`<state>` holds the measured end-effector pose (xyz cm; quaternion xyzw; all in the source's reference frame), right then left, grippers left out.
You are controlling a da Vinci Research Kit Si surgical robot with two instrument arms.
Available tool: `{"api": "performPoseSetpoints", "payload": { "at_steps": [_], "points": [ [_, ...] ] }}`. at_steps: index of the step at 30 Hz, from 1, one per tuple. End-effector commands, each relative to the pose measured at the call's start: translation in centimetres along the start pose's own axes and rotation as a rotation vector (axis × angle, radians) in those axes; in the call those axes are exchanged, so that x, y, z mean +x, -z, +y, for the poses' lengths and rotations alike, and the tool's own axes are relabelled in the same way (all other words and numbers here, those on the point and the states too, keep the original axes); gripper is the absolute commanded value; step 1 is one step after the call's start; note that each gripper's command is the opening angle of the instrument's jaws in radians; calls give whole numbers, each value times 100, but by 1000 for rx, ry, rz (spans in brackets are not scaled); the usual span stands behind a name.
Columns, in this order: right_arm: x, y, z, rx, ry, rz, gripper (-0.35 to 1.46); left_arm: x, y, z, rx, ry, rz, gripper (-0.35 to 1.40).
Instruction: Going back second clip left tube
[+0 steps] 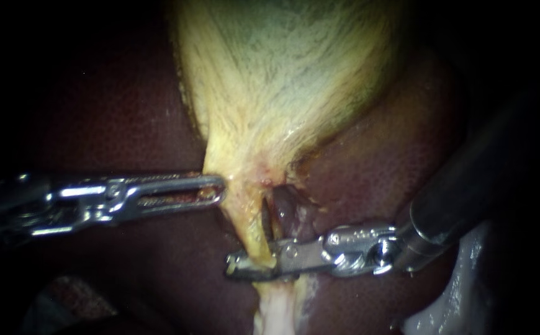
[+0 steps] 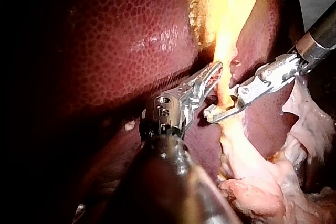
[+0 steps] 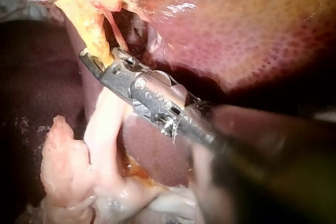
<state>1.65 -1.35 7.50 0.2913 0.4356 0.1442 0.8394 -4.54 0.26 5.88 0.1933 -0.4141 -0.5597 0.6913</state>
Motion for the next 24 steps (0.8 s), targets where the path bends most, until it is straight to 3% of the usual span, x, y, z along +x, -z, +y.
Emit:
{"api": "performPoseSetpoints", "payload": {
  "at_steps": [1, 6, 11, 14, 17, 24],
  "points": [
    [0, 0, 0, 1, -1, 0, -35, 0, 0, 0, 0, 0, 0, -35],
    [0, 0, 0, 1, -1, 0, -35, 0, 1, 0, 0, 0, 0, -35],
    [2, -3, 1, 6, -1, 38, 27, 0, 1, 0, 0, 0, 0, -35],
    [5, -7, 1, 10, -2, 73, 48, 0, 1, 0, 0, 0, 0, -35],
    [7, -9, 2, 12, 10, 94, 54, 0, 1, 0, 0, 0, 0, -35],
    [6, -8, 7, 6, 150, 103, 58, 0, 1, 0, 0, 0, 0, -35]
  ]
}}
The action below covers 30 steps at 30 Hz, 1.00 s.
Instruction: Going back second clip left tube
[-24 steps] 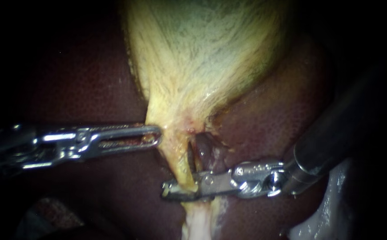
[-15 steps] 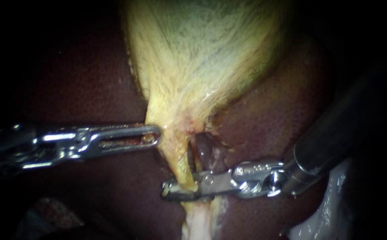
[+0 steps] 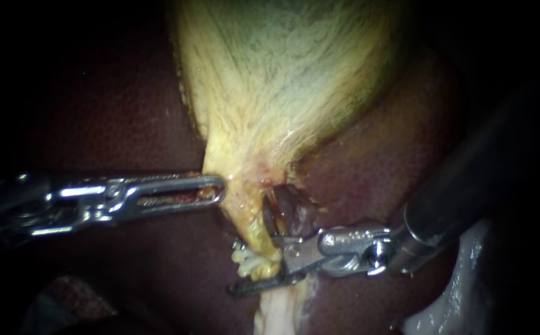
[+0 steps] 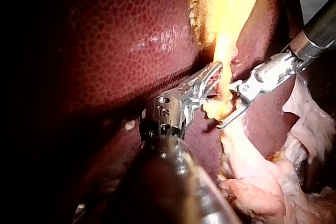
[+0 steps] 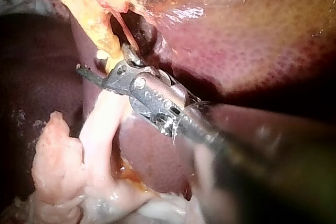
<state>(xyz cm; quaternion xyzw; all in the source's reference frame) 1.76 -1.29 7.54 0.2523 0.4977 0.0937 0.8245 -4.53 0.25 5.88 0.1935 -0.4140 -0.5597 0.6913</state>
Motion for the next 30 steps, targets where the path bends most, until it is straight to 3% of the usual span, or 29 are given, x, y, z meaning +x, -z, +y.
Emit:
{"api": "performPoseSetpoints", "payload": {
  "at_steps": [1, 8, 14, 30],
  "points": [
    [0, 1, 1, 0, 16, 6, 59, 0, 0, 0, 0, 0, 0, -35],
    [-5, 5, 10, 0, 99, 13, 60, 0, 1, -1, 0, 0, 0, -35],
    [-9, 10, 12, 2, 118, 12, 60, 0, 2, -1, 0, 0, 0, -35],
    [-4, 80, -15, 27, 117, 18, 60, 0, 2, 2, 2, -1, 1, -35]
  ]
}}
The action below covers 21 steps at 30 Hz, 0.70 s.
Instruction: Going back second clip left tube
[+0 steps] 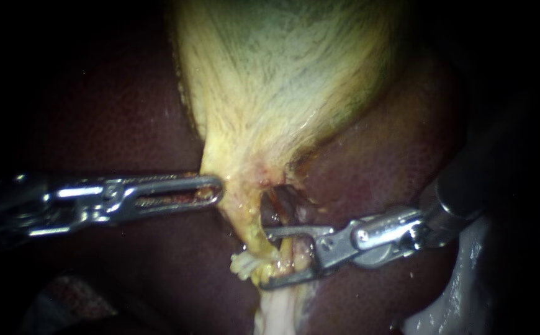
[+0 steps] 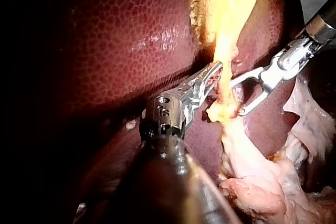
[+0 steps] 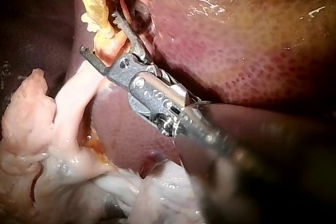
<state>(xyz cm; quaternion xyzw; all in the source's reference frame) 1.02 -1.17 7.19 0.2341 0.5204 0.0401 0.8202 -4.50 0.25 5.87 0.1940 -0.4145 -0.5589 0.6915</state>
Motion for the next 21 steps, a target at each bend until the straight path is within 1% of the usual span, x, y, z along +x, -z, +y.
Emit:
{"api": "performPoseSetpoints", "payload": {
  "at_steps": [1, 3, 8, 13, 17, 21],
  "points": [
    [1, 4, 0, -4, -1, 0, 60, 0, -1, 1, 0, 0, 0, -35],
    [3, 17, 2, -12, -6, 1, 60, 0, -1, 1, 0, 0, 0, -35],
    [9, 47, 7, -29, 42, 0, 60, 0, -2, 2, 0, 0, 0, -35],
    [12, 69, 10, -39, 87, -2, 60, 0, -5, 6, 0, 0, 0, -35],
    [18, 85, 14, -48, 132, -5, 60, 2, -10, 8, -1, -1, -1, -35],
    [23, 102, 17, -65, 147, -8, 60, 5, -20, 11, -4, -4, -4, -35]
  ]
}}
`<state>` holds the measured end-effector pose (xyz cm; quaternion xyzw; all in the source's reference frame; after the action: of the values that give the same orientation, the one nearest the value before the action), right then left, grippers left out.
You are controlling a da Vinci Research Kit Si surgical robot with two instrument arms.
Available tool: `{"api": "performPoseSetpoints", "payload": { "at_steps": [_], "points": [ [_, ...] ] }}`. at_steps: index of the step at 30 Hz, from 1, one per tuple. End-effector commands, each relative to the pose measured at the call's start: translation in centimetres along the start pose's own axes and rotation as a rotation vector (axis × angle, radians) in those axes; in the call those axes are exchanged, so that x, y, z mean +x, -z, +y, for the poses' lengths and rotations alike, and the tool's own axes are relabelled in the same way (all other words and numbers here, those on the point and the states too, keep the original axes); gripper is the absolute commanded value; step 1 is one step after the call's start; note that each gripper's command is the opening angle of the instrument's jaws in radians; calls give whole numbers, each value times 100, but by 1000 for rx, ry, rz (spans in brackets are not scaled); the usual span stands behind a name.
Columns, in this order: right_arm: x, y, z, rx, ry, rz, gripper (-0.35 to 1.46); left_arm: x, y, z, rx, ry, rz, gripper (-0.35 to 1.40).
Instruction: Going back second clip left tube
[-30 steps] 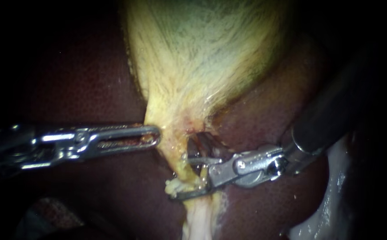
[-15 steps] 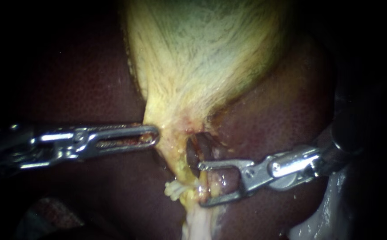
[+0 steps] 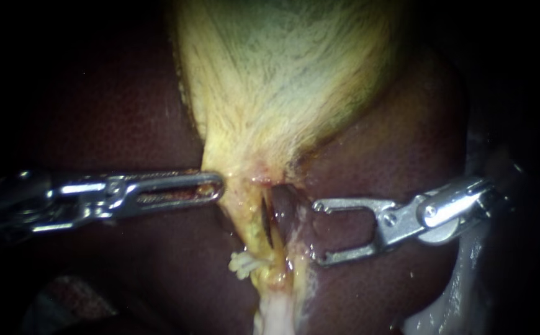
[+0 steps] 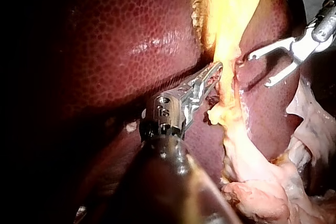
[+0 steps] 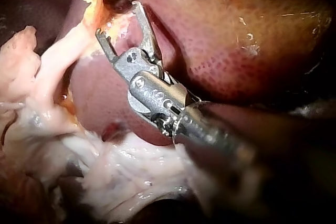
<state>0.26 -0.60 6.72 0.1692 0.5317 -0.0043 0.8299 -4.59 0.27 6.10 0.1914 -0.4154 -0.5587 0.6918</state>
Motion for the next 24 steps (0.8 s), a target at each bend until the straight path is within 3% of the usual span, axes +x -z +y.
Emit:
{"api": "performPoseSetpoints", "payload": {
  "at_steps": [1, 13, 24],
  "points": [
    [1, 3, 1, -1, 4, -1, 60, 1, -3, 1, -3, -1, -1, -35],
    [3, 13, 3, -10, 15, -4, 60, 15, -37, 9, 3, -12, 19, -35],
    [3, 14, 3, -10, 20, -4, 60, 22, -46, 7, 6, -16, 30, -35]
  ]
}}
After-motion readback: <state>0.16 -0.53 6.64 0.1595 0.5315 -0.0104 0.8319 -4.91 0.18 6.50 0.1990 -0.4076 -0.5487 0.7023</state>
